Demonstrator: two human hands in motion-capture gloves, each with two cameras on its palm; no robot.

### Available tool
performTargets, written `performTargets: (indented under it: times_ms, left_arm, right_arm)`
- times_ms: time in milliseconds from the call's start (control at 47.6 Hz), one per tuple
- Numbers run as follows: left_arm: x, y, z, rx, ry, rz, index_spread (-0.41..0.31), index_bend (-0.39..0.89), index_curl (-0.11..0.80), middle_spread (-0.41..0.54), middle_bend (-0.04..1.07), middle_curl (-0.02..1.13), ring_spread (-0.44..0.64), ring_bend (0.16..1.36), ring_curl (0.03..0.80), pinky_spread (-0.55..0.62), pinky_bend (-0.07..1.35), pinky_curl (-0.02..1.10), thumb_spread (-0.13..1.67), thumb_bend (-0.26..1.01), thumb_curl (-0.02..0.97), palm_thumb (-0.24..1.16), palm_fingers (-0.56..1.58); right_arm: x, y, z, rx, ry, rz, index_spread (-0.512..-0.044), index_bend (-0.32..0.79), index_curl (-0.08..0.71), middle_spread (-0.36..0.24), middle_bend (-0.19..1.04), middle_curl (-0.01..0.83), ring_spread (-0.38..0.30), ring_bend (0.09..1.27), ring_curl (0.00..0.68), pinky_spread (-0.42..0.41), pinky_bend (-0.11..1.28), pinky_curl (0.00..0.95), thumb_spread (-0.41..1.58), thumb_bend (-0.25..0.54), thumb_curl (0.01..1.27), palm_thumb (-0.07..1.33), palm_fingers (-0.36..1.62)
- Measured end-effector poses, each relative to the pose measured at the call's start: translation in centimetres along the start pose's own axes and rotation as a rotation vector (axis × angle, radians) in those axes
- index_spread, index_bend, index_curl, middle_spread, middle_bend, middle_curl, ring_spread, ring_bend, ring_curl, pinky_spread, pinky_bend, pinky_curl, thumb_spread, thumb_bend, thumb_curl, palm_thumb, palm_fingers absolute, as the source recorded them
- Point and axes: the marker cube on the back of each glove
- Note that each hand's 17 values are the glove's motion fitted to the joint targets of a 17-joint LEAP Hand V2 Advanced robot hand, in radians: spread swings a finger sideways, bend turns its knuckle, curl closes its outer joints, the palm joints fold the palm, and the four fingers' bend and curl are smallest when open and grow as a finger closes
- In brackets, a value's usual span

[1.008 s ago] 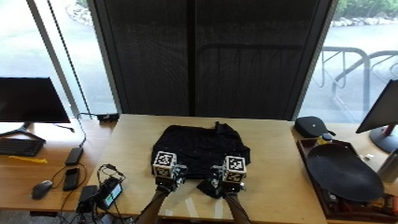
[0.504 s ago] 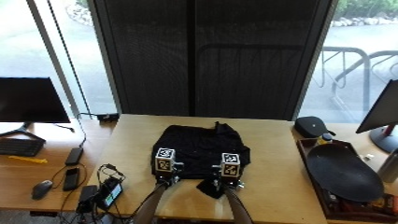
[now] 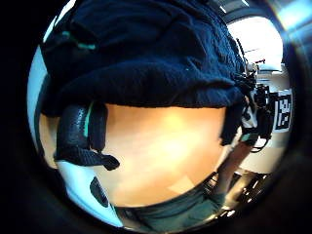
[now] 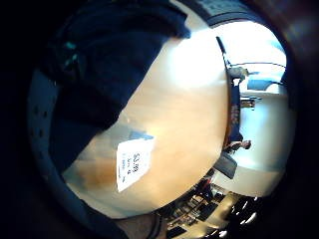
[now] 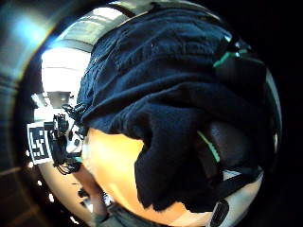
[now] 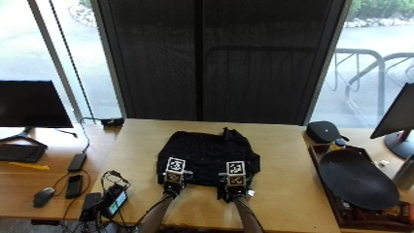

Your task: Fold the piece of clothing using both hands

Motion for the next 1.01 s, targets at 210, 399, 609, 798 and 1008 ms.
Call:
performTargets:
  times_ms: [210, 399, 609, 798, 1008]
  left_arm:
    - [0.1, -0.7, -0.7, 0.116, -0.07, 0.04, -0.238, 0.23, 0.415, -0.213, 0.23, 0.44, -0.18, 0.54, 0.333, 0.07, 0.17, 0.28, 1.23, 0.02, 0.361, 0.64, 0.95]
    - [-1.3, -0.9, -4.0, 0.084, -0.027, 0.121, -0.271, 0.16, 0.419, -0.291, 0.35, 0.49, -0.31, 0.58, 0.369, -0.04, 0.14, 0.28, 1.09, 0.04, 0.433, 0.81, 1.13]
    - [-2.5, -0.2, -7.7, -0.143, 0.02, 0.281, -0.282, 0.16, 0.415, -0.329, 0.44, 0.52, -0.35, 0.63, 0.403, -0.08, 0.13, 0.26, 1.08, -0.01, 0.451, 0.82, 1.15]
    - [-3.4, -4.1, -12.6, 0.021, -0.063, 0.15, -0.284, 0.16, 0.413, -0.341, 0.51, 0.53, -0.37, 0.68, 0.421, -0.09, 0.13, 0.25, 1.16, -0.02, 0.43, 0.79, 1.15]
    - [-1.8, -11.2, -13.4, 0.164, -0.088, 0.03, -0.29, 0.21, 0.449, -0.343, 0.59, 0.55, -0.35, 0.61, 0.414, -0.01, 0.07, 0.18, 1.28, 0.0, 0.392, 0.77, 1.07]
  right_arm:
    - [-0.4, -4.3, 0.1, 0.415, 0.188, -0.043, -0.33, 0.24, 0.357, -0.217, 0.17, 0.348, -0.224, 0.51, 0.34, -0.171, 0.52, 0.317, 1.17, 0.014, 0.34, 0.79, 1.1]
    - [1.3, -2.0, -1.3, 0.059, 0.129, -0.134, -0.314, 0.12, 0.356, -0.249, 0.32, 0.416, -0.28, 0.63, 0.403, -0.308, 0.52, 0.351, 1.17, 0.017, 0.34, 0.87, 1.35]
    - [2.8, 0.0, -11.2, -0.18, -0.063, -0.271, -0.308, 0.12, 0.342, -0.254, 0.38, 0.448, -0.279, 0.71, 0.434, -0.351, 0.55, 0.366, 1.15, 0.017, 0.34, 0.95, 1.35]
    - [2.9, -5.4, -16.1, -0.059, -0.116, -0.145, -0.305, 0.12, 0.331, -0.249, 0.44, 0.471, -0.262, 0.78, 0.457, -0.369, 0.55, 0.371, 1.14, -0.002, 0.35, 0.99, 1.35]
    - [0.9, -11.5, -14.9, 0.056, 0.032, 0.055, -0.306, 0.15, 0.338, -0.237, 0.5, 0.495, -0.24, 0.77, 0.468, -0.348, 0.56, 0.377, 1.12, -0.017, 0.34, 0.99, 1.31]
